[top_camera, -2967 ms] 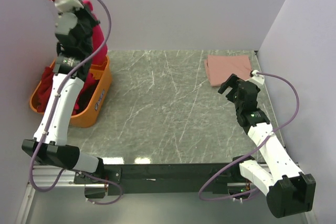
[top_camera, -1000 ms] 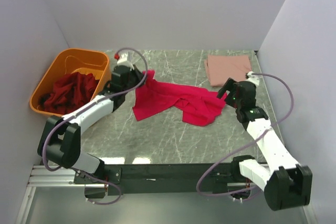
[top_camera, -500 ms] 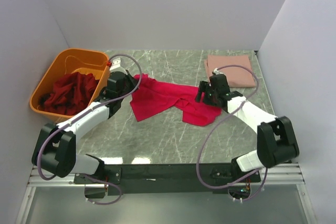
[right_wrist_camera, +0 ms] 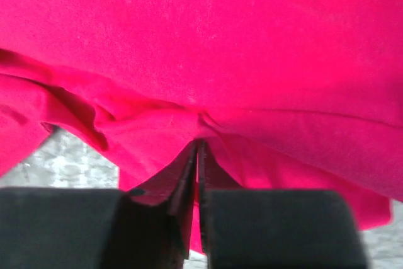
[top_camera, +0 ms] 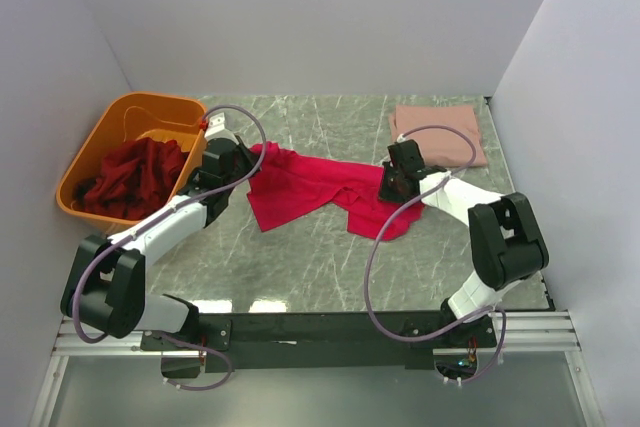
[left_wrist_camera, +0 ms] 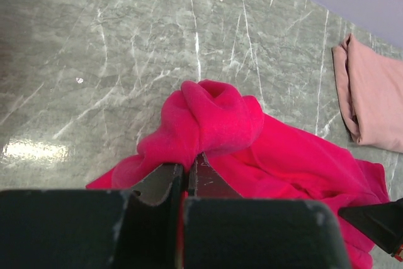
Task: Fold and stack the t-shirts
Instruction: Flatten the tshirt out
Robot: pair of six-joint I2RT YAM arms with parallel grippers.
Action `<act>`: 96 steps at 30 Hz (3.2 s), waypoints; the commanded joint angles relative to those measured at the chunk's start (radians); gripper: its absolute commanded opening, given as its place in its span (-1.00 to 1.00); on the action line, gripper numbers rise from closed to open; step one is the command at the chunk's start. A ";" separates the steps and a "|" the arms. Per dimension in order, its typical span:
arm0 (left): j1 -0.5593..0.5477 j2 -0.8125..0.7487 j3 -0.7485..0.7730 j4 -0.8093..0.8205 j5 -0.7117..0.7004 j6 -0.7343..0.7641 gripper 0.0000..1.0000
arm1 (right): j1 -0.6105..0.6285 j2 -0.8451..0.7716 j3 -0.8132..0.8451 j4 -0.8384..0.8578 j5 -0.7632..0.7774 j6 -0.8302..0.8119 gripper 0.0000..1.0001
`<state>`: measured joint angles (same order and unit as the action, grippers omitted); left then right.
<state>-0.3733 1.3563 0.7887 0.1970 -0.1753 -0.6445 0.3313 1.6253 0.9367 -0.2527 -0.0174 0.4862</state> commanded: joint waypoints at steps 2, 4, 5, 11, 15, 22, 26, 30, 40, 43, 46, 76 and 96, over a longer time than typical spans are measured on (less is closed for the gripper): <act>0.007 -0.039 0.021 0.024 -0.026 0.006 -0.99 | 0.009 -0.067 0.047 -0.017 0.083 -0.006 -1.00; 0.007 -0.045 0.033 0.028 -0.029 0.009 -0.99 | 0.011 -0.134 0.044 -0.020 0.151 -0.024 -1.00; 0.007 -0.054 0.038 0.033 -0.027 0.014 -0.99 | 0.011 -0.159 0.039 -0.017 0.171 -0.034 -1.00; 0.007 -0.078 0.055 0.036 -0.027 0.019 -0.99 | 0.011 -0.301 -0.027 0.049 0.214 -0.090 -1.00; 0.007 -0.085 0.047 0.025 -0.026 0.019 -0.99 | 0.009 -0.277 -0.044 0.018 0.134 -0.106 -0.81; 0.007 -0.072 0.034 0.004 -0.035 0.000 -0.99 | 0.002 -0.110 -0.032 0.032 0.054 -0.104 0.04; 0.007 -0.063 0.024 -0.005 -0.050 -0.004 -0.99 | -0.008 -0.035 -0.006 0.044 0.030 -0.110 0.09; 0.007 -0.057 0.024 -0.008 -0.056 -0.004 -0.99 | -0.014 0.036 0.019 0.046 0.020 -0.113 0.11; 0.008 -0.045 0.027 -0.013 -0.087 0.009 -0.99 | -0.015 0.027 0.016 0.095 -0.064 -0.135 -1.00; 0.008 -0.051 0.038 -0.021 -0.101 0.017 -0.99 | -0.014 -0.025 0.011 0.096 -0.069 -0.141 -1.00; 0.008 -0.068 0.041 -0.018 -0.098 0.023 -0.99 | -0.014 -0.117 0.010 0.078 -0.020 -0.150 -1.00; 0.013 -0.174 -0.058 -0.139 -0.208 -0.038 -0.99 | -0.012 -0.455 -0.254 -0.155 -0.006 -0.089 -0.85; 0.020 -0.423 0.142 -0.048 -0.031 0.043 -0.99 | -0.014 -0.849 0.100 -0.148 0.335 -0.207 -1.00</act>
<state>-0.3569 1.0473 0.8635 0.0513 -0.2962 -0.6342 0.3210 0.9157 0.9592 -0.4423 0.2848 0.3370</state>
